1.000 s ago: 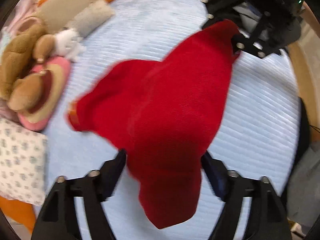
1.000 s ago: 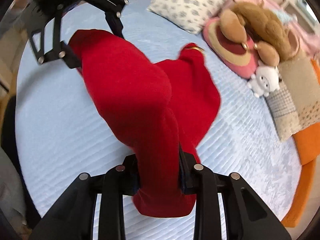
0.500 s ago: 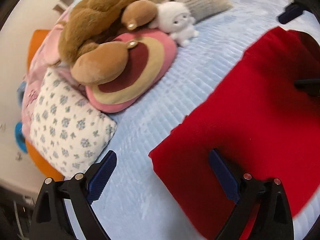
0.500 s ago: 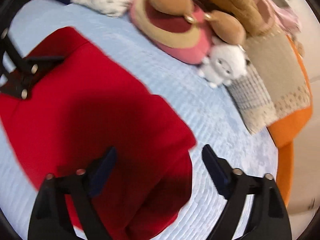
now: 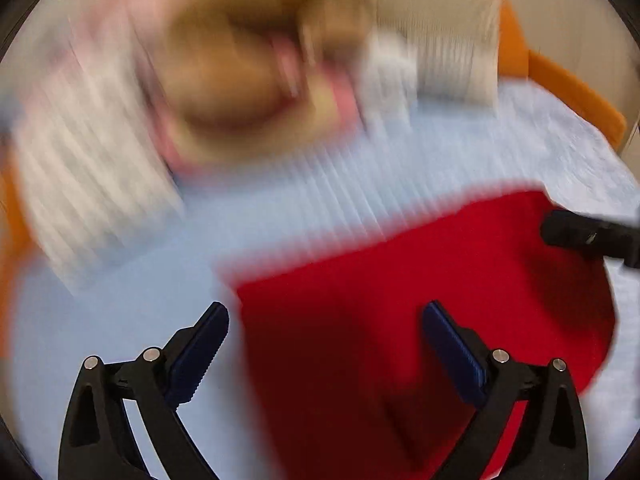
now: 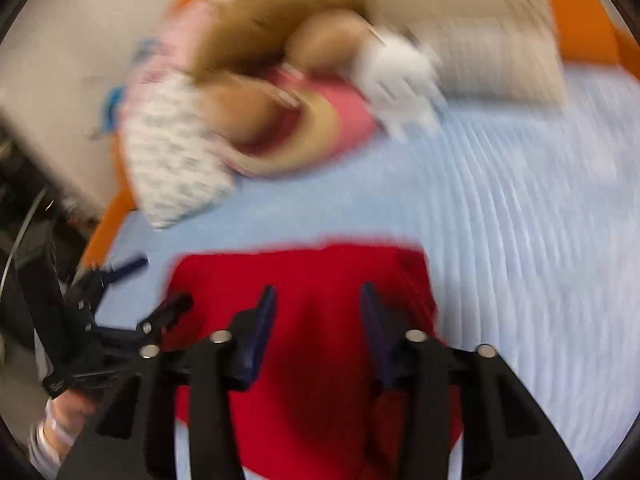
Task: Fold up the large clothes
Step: 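Grasp the folded sweater bundle with both tools and lift it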
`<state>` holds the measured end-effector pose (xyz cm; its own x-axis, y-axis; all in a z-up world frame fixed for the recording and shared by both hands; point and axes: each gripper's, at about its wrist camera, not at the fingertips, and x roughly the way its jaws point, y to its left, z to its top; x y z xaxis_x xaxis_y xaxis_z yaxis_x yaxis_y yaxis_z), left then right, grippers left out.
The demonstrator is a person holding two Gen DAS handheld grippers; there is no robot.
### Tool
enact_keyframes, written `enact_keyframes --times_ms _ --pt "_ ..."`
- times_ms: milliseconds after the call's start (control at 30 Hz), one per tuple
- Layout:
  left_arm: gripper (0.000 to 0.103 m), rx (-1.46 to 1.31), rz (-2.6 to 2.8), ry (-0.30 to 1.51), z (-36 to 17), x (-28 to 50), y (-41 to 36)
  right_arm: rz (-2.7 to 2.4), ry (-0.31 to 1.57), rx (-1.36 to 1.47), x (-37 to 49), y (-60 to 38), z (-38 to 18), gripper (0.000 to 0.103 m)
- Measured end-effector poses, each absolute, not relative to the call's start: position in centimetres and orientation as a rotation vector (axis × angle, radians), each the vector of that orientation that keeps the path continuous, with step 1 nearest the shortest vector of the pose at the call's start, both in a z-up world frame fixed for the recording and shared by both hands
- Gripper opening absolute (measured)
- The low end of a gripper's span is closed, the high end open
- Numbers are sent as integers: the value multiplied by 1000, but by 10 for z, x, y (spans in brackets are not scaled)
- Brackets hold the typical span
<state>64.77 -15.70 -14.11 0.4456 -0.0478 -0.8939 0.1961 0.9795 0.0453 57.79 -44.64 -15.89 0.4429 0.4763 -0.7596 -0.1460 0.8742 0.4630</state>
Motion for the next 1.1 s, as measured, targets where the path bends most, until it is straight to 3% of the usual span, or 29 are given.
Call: enact_keyframes --times_ms 100,200,300,333,367,500,633,767,967,1100 --pt "99 -146 -236 1179 -175 657 -125 373 1077 311 571 -436 -193 41" --pt "100 -127 -235 1101 -186 645 -127 371 945 314 555 -435 -202 42" --pt "100 -108 -213 1014 -177 627 -129 359 944 271 551 -438 -185 47" --pt "100 -113 -216 1002 -172 623 -126 369 956 265 544 -443 -172 55" --pt "100 -132 -220 989 -165 612 -124 373 965 275 536 -451 -165 73" --pt "100 -252 -266 1044 -147 561 -104 341 993 347 496 -492 -146 91" --pt "100 -334 -262 1153 -150 530 -90 342 1125 587 472 -534 -169 91" --pt "100 -661 -311 1219 -168 506 -67 431 1150 965 457 -547 -205 91" --pt "100 -1113 -306 1196 -226 493 -42 405 1216 1174 452 -520 -247 91" --pt "100 -1169 -286 1190 -247 500 -39 407 1207 1206 460 -508 -257 92"
